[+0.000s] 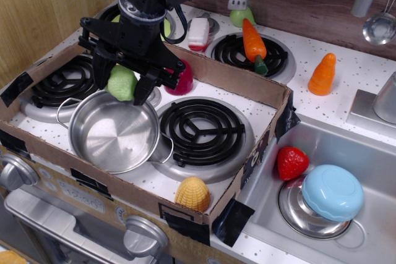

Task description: Put broccoli in pot

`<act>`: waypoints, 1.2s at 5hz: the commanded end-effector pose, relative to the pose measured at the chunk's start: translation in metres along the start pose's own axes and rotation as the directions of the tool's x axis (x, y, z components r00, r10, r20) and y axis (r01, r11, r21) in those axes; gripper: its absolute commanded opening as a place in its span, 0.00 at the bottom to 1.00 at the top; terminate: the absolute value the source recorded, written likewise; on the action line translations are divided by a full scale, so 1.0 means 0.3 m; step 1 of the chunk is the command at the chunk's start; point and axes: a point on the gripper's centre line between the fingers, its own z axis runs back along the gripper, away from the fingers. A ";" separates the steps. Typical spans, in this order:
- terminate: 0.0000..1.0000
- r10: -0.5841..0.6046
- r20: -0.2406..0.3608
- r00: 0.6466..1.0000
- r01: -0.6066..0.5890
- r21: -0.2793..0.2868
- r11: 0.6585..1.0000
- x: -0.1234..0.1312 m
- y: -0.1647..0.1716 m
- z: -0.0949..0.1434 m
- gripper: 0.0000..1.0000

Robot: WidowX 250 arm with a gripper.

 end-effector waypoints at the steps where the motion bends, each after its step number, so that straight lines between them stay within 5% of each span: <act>1: 0.00 -0.026 0.023 0.999 0.028 -0.064 0.998 0.058 -0.018 -0.021 1.00; 4: 0.00 -0.033 -0.024 0.999 0.033 -0.021 0.999 0.094 -0.019 0.012 1.00; 6: 0.00 -0.071 0.009 0.997 0.070 0.008 0.997 0.106 -0.005 0.061 1.00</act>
